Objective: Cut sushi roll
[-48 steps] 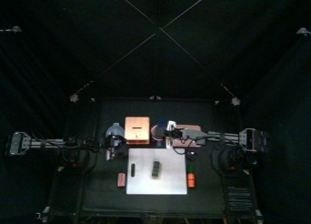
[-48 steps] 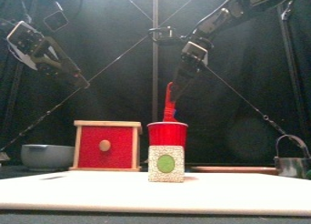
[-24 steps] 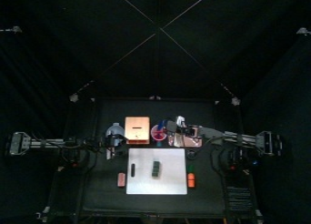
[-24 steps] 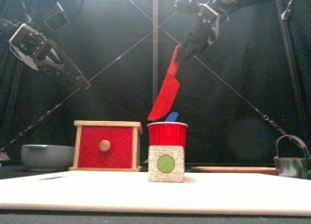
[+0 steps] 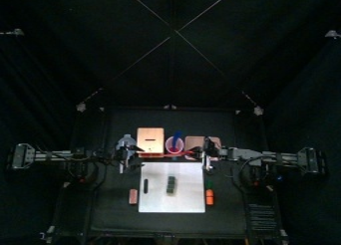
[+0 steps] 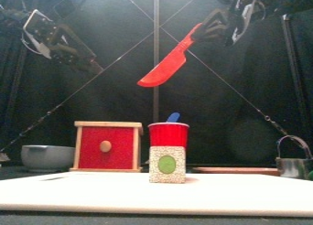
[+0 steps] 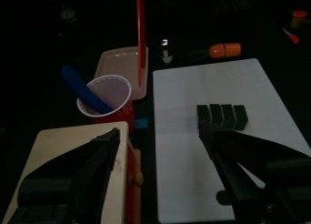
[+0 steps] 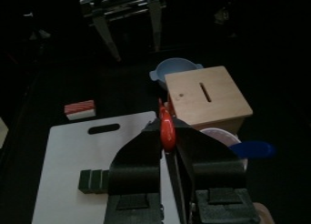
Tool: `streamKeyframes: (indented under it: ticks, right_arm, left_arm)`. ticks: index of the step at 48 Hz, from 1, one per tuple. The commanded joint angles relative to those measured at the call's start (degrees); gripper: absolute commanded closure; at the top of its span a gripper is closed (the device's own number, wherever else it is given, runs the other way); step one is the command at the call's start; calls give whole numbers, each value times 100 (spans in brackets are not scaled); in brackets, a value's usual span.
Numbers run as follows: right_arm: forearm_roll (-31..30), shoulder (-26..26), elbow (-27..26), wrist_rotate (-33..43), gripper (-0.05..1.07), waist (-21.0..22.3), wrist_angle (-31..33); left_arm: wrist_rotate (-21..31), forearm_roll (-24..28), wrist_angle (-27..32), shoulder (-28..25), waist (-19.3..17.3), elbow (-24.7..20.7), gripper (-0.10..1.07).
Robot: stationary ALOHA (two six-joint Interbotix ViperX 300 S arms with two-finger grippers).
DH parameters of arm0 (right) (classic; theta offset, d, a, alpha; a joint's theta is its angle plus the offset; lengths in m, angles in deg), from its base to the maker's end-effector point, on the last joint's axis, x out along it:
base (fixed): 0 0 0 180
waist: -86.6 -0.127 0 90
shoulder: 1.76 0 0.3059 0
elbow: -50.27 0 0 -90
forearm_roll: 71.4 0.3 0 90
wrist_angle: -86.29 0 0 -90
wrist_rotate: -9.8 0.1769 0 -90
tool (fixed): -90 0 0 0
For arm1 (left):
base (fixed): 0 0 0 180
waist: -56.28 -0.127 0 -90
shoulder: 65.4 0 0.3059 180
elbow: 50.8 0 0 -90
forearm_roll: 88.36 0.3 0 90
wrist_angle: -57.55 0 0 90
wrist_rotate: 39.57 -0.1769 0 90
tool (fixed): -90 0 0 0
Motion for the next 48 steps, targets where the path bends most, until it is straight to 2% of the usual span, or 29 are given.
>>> streamKeyframes:
  ticks: [1, 15, 26, 37, 48]
  right_arm:
    - [9, 35, -44, -9, 63, -26, -281]
    - [-18, 360, -70, -9, 63, -176, -554]
    - [-35, 378, -35, -9, 63, -272, -677]
    - [9, 387, 79, -9, 63, -290, -686]
    - [9, 475, 185, -9, 63, -290, -809]
  left_arm:
    - [-9, -44, -132, -308, -18, -352, -2]
    - [-9, -185, -185, -1354, -18, -967, 4]
    - [-9, -220, -369, -2162, 26, -1389, 21]
    - [-18, -220, -404, -2294, 44, -1600, 38]
    - [-18, -220, -404, -2399, 44, -1591, 46]
